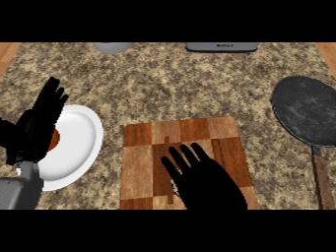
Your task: Pick the cupcake from the cutting board and place it in the pan
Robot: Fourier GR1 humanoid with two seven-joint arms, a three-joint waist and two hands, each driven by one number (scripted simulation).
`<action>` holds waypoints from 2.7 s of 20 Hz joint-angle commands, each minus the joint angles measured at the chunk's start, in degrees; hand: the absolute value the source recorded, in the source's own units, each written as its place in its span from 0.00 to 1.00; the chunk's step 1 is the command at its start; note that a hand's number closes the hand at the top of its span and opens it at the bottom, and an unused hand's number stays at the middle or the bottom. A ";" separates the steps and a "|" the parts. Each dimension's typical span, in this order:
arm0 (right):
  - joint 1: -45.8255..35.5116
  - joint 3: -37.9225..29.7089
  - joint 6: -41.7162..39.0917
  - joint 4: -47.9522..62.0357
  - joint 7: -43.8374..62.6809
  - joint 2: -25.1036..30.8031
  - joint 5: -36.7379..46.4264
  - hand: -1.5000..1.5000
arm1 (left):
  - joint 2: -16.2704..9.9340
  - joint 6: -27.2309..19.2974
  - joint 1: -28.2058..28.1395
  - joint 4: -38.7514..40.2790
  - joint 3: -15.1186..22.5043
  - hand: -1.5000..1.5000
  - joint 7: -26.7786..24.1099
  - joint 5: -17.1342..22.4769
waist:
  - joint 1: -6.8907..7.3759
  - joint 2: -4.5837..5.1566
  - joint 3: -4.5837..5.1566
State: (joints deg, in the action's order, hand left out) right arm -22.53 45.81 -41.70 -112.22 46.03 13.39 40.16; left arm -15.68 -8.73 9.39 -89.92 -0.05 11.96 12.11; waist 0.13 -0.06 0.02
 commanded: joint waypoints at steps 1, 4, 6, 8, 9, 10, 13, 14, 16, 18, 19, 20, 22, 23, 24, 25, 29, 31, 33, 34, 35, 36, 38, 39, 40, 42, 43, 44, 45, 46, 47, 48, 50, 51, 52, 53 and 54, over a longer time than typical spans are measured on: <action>-1.31 0.10 -2.55 4.26 1.89 -7.03 3.06 0.00 | 1.78 0.10 -1.29 -2.07 0.48 0.50 0.40 -1.09 | 0.08 0.02 -0.01; -0.38 1.62 -1.28 8.14 1.25 -7.55 5.75 0.00 | -0.37 0.47 3.32 -0.35 -1.78 0.50 3.83 -0.54 | 0.00 0.06 -0.02; -0.49 -0.43 -3.01 8.78 1.27 -6.55 6.44 0.00 | 0.34 0.88 -0.85 -1.44 -1.27 0.50 0.57 -1.67 | 0.10 0.03 -0.01; 0.52 -0.24 -4.30 7.27 2.51 -8.49 8.16 0.00 | 0.67 3.02 -1.25 -1.44 -2.15 0.50 0.91 0.18 | 0.01 0.00 -0.01; 1.23 1.32 -3.40 7.68 3.63 -10.72 9.55 0.00 | 0.36 0.74 -0.72 -4.82 -2.02 0.50 4.28 -1.16 | 0.06 -0.03 -0.02; -1.57 -1.55 -4.37 11.73 1.49 -10.50 9.17 0.00 | 1.68 1.36 0.18 -0.10 -2.56 0.50 0.27 -0.92 | 0.02 0.06 0.00; -1.51 -3.02 -0.45 16.16 -3.91 -8.48 11.71 0.00 | 2.71 -0.82 3.53 -1.47 -0.64 0.50 5.05 -3.16 | -0.01 0.09 -0.03; 0.61 -2.85 -2.53 12.19 -3.12 -8.88 11.86 0.00 | 2.56 2.69 2.44 5.97 -3.26 0.50 -2.63 -2.22 | -0.21 0.09 0.00; 6.46 2.38 3.74 12.33 -3.75 -8.39 15.07 0.00 | 2.37 3.22 -0.88 1.18 -2.44 0.50 -1.53 -2.35 | -0.10 0.02 -0.02; 5.42 0.96 2.37 14.32 -5.43 -9.66 15.91 0.00 | 4.13 1.49 2.14 3.08 -1.52 0.50 -0.91 -4.43 | -0.18 0.05 -0.02; 4.08 -1.07 1.15 16.63 -7.23 -8.17 15.52 0.00 | 3.97 0.91 1.34 -2.28 -1.09 0.50 4.41 -3.32 | -0.01 0.02 -0.03; 5.04 -0.09 3.02 17.88 -6.93 -9.72 17.26 0.00 | 3.21 1.93 -0.68 -2.80 -2.61 0.50 1.51 -3.37 | 0.04 0.02 -0.02; 0.47 -4.58 2.75 22.31 -12.16 -7.70 16.25 0.00 | 3.32 0.82 -1.90 -7.91 -1.67 0.50 4.94 -3.66 | 0.35 0.02 -0.04; 4.23 -1.67 3.04 20.74 -10.10 -9.79 18.71 0.00 | 3.34 3.26 0.72 -1.27 -3.21 0.50 1.38 -3.26 | -0.04 0.05 -0.02; 3.55 -2.21 4.96 23.31 -11.95 -10.29 19.20 0.00 | 3.54 3.62 1.03 1.53 -3.73 0.50 -0.39 -3.49 | -0.05 0.08 -0.02; 2.75 -2.61 3.53 24.60 -10.78 -12.79 19.15 0.00 | 3.11 4.49 -2.37 -2.75 -3.66 0.50 -0.05 -3.03 | 0.12 0.05 -0.02; 3.08 -3.92 11.02 29.65 -17.56 -10.74 21.32 0.00 | 4.94 1.79 1.99 -2.40 -2.51 0.50 3.91 -4.68 | 0.05 0.10 -0.03; 2.65 -6.64 6.80 27.76 -17.79 -12.00 21.18 0.00 | 5.32 4.14 -1.52 -0.83 -3.18 0.50 -0.94 -4.75 | 0.02 0.06 -0.02; 3.71 -5.21 8.78 29.89 -17.76 -13.28 22.30 0.00 | 4.79 4.82 -2.42 -0.92 -4.15 0.50 -1.04 -4.62 | 0.06 0.06 -0.02; 3.03 -6.32 10.56 31.74 -20.25 -13.22 23.28 0.00 | 4.45 5.18 -1.87 -2.93 -4.55 0.50 1.83 -3.49 | 0.09 0.06 -0.02; 4.34 -5.82 12.28 33.21 -20.11 -13.32 24.06 0.00 | 4.26 5.39 1.24 1.21 -5.44 0.50 0.10 -3.75 | -0.05 0.09 -0.02; 1.72 -5.67 13.26 36.06 -19.12 -13.33 21.11 0.00 | 3.80 5.18 -1.94 -5.80 -4.45 0.50 4.15 -3.64 | 0.29 0.06 -0.03; 4.44 -3.66 10.97 33.76 -17.87 -13.36 21.71 0.00 | 5.84 3.63 -0.22 -1.71 -3.48 0.50 1.52 -6.01 | -0.01 0.06 -0.02; -0.25 -1.35 13.30 37.93 -17.41 -13.37 16.36 1.00 | 4.41 4.85 -0.82 -4.16 -4.55 0.50 4.00 -4.11 | 0.47 0.10 -0.03; 2.33 -2.26 18.47 40.74 -24.05 -13.37 22.77 1.00 | 7.24 3.17 -0.05 -1.89 -2.21 0.50 1.58 -6.16 | 0.13 0.13 -0.03; -0.22 -4.86 14.64 38.73 -27.81 -12.16 21.68 1.00 | 6.14 3.22 -1.81 -5.34 -2.94 0.50 3.36 -6.11 | 0.26 0.05 -0.03; -2.77 -4.39 19.48 43.62 -26.59 -13.36 20.76 1.00 | 4.02 5.84 -0.49 -2.20 -5.82 0.50 1.79 -4.10 | 0.39 0.13 -0.03; -1.96 -2.59 18.43 42.00 -25.14 -13.36 20.36 1.00 | 4.47 4.77 -0.96 -5.42 -5.37 0.50 5.44 -4.08 | 0.35 0.07 -0.03; 0.67 -5.49 16.17 38.90 -28.18 -12.61 22.56 1.00 | 5.57 5.88 0.80 1.80 -5.52 0.50 -0.86 -4.79 | -0.11 0.09 -0.01; 0.88 -1.42 21.46 41.68 -25.88 -13.36 20.80 1.00 | 6.97 2.84 -0.68 -3.71 -3.08 0.50 2.89 -7.00 | 0.22 0.08 -0.03; 0.24 -4.02 19.08 40.54 -27.40 -13.36 21.91 1.00 | 5.07 5.40 0.99 -1.27 -5.61 0.50 2.37 -4.97 | 0.04 0.07 -0.02; -1.59 -5.05 18.31 40.62 -26.99 -13.36 20.76 1.00 | 4.80 6.05 -0.05 -2.81 -6.14 0.50 3.17 -4.08 | 0.13 0.06 -0.02; 0.23 -3.33 23.82 44.20 -28.57 -13.36 21.84 1.00 | 5.15 5.22 2.82 1.33 -5.92 0.50 2.19 -5.52 | 0.01 0.13 -0.02; -1.18 -2.31 23.18 44.06 -26.83 -13.36 19.12 1.00 | 6.60 4.59 -0.30 -1.09 -5.19 0.50 0.29 -6.02 | 0.23 0.11 -0.02; 2.74 -4.43 22.75 39.33 -29.99 -12.43 22.12 1.00 | 6.94 4.13 1.04 1.10 -4.74 0.50 0.34 -6.82 | -0.19 0.07 -0.02; 4.29 -4.29 21.70 36.26 -28.32 -12.62 22.90 1.00 | 4.63 6.24 -0.65 -2.33 -6.16 0.50 2.68 -5.21 | -0.11 0.01 -0.02; 0.05 -9.89 21.17 39.21 -24.30 -13.35 19.15 1.00 | 3.15 6.78 2.63 -1.88 -7.23 0.50 5.82 -3.51 | -0.04 0.06 -0.03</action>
State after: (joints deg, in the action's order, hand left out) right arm -22.03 40.20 -20.88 -73.46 19.46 0.69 61.23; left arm -10.58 -3.29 10.07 -91.46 -5.74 14.72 6.99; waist 0.04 -0.47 0.18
